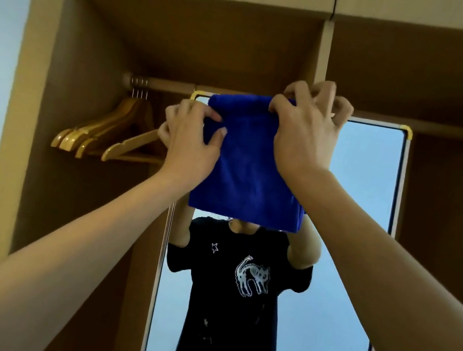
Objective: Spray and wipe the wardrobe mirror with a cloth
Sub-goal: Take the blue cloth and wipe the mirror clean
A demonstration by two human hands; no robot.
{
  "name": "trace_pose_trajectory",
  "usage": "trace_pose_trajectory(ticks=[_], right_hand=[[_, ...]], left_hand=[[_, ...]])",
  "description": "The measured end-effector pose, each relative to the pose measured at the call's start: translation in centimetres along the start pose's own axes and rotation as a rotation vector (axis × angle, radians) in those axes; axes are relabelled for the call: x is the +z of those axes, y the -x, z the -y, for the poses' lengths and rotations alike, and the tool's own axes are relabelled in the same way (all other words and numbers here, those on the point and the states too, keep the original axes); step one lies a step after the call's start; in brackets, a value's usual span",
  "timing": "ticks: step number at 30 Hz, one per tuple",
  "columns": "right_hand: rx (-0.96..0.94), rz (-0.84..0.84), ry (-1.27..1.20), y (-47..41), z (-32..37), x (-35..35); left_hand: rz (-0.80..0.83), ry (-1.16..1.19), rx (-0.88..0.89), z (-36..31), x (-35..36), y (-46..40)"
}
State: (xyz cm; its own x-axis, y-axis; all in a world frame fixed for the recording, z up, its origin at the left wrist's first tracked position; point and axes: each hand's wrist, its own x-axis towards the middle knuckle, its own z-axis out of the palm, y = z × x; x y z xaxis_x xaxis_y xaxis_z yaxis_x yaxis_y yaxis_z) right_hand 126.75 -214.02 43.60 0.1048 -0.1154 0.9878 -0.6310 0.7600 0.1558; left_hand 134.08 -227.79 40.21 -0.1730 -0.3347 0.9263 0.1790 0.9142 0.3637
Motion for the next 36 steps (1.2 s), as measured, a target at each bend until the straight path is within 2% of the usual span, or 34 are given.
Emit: trace_pose_trajectory(ticks=[3,6,11,14,19,22,24,31,36], right_hand=[[0.019,0.034,0.073,0.4,0.7,-0.1],[0.104,0.125,0.017,0.9,2.2,-0.2],[0.210,0.151,0.049,4.2,5.2,1.5],[0.167,0.233,0.028,6.1,6.8,3.0],[0.126,0.232,0.065,6.4,6.6,4.5],[0.104,0.231,0.070,5.9,7.2,4.8],[0.078,0.237,0.061,5.5,7.8,5.0],[-0.040,0.240,0.069,5.7,6.4,4.8],[0.040,0.222,0.101,5.9,1.6,3.3]], left_hand=[[-0.003,0.132,-0.049,0.9,0.4,0.1],[0.044,0.309,-0.104,1.2,0.2,0.2],[0.065,0.330,-0.114,1.3,-0.3,0.1],[0.099,0.316,-0.076,1.8,-0.3,0.1],[0.154,0.618,-0.175,3.1,-1.4,-0.1],[0.168,0.619,-0.373,3.4,-1.3,-0.1],[0.199,0.603,-0.423,3.7,-1.1,0.2],[0.109,0.511,-0.332,3.9,-0.5,0.8],[-0.017,0.427,-0.327,4.0,0.3,2.0]])
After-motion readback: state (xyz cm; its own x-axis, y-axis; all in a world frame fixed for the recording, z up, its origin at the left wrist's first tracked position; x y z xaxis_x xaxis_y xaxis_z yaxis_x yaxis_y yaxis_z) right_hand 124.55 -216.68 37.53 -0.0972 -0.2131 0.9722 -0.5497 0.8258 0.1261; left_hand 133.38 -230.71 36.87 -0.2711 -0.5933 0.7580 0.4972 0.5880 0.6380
